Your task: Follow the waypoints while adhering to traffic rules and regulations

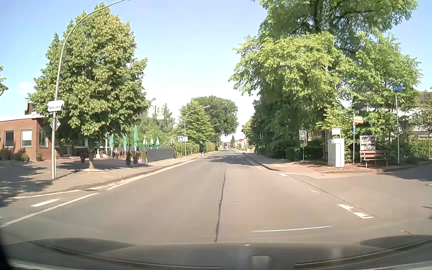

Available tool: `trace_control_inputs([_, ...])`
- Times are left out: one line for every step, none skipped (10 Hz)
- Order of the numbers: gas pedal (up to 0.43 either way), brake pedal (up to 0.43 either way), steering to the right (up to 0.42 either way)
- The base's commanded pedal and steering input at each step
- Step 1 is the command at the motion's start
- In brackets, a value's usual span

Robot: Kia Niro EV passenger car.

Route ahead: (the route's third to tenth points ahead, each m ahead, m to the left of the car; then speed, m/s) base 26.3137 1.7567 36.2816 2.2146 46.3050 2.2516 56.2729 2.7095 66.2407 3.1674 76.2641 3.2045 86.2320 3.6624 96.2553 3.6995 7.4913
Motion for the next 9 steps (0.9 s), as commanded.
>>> trace_control_inputs([0.22, 0.006, 0.005])
trace_control_inputs([0.22, 0.006, 0.004])
trace_control_inputs([0.209, 0.006, 0.004])
trace_control_inputs([0.197, 0.006, 0.004])
trace_control_inputs([0.197, 0.006, 0.003])
trace_control_inputs([0.197, 0.006, 0.003])
trace_control_inputs([0.189, 0.006, 0.002])
trace_control_inputs([0.189, 0.006, 0.001])
trace_control_inputs([0.189, 0.006, 0.0])
